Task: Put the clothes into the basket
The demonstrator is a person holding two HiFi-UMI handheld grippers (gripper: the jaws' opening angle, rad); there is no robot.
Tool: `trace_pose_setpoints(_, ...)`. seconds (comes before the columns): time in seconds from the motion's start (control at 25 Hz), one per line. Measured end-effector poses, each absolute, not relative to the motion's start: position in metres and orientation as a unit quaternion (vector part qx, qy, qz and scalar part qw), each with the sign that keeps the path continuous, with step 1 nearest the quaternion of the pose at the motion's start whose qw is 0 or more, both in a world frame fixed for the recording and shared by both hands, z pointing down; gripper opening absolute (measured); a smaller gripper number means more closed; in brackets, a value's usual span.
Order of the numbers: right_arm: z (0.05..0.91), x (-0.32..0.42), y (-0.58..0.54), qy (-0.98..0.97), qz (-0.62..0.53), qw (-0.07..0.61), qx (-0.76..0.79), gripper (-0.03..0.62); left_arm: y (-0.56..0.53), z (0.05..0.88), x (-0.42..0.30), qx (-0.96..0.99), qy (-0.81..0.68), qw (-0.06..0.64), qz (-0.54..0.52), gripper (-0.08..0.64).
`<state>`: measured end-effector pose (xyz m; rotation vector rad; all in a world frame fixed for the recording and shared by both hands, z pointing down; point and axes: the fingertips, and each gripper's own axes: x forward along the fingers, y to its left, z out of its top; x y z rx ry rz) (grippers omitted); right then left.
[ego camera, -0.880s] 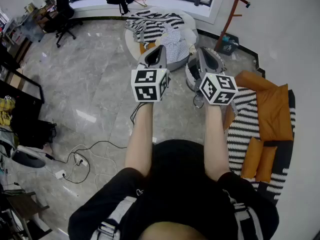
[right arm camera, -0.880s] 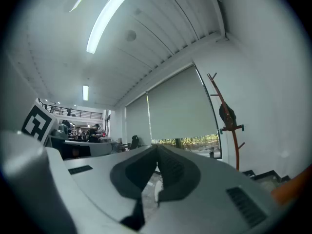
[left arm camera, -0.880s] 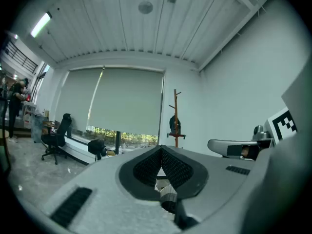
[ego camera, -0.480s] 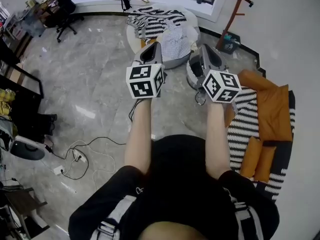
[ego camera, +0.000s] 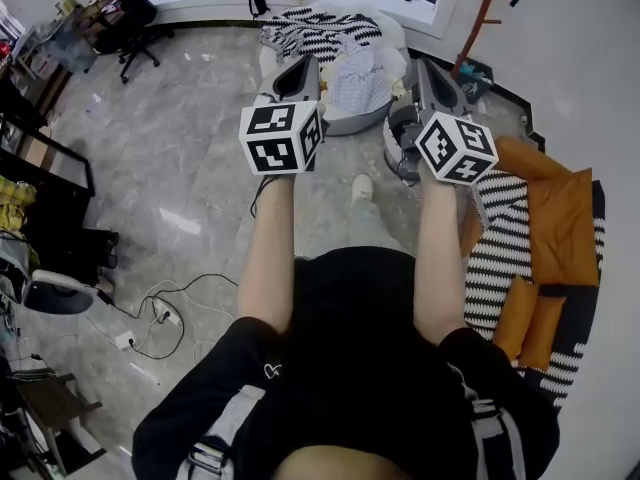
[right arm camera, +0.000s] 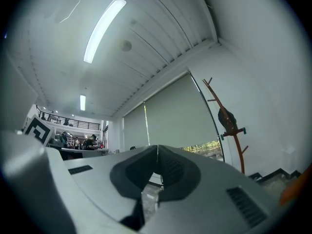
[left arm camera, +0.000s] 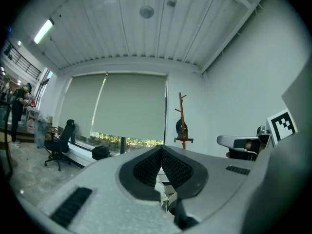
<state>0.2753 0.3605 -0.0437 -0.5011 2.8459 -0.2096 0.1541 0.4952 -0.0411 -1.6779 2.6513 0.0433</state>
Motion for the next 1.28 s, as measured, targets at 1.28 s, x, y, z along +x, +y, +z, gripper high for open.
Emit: trace_pose_setpoints(1.28,0.030,-0.034,0.025,0.979,-0.152,0.030,-0.136,0.012,0.180,0.042,-0.144,-0.474,0.874,-0.111,0.009,0.003)
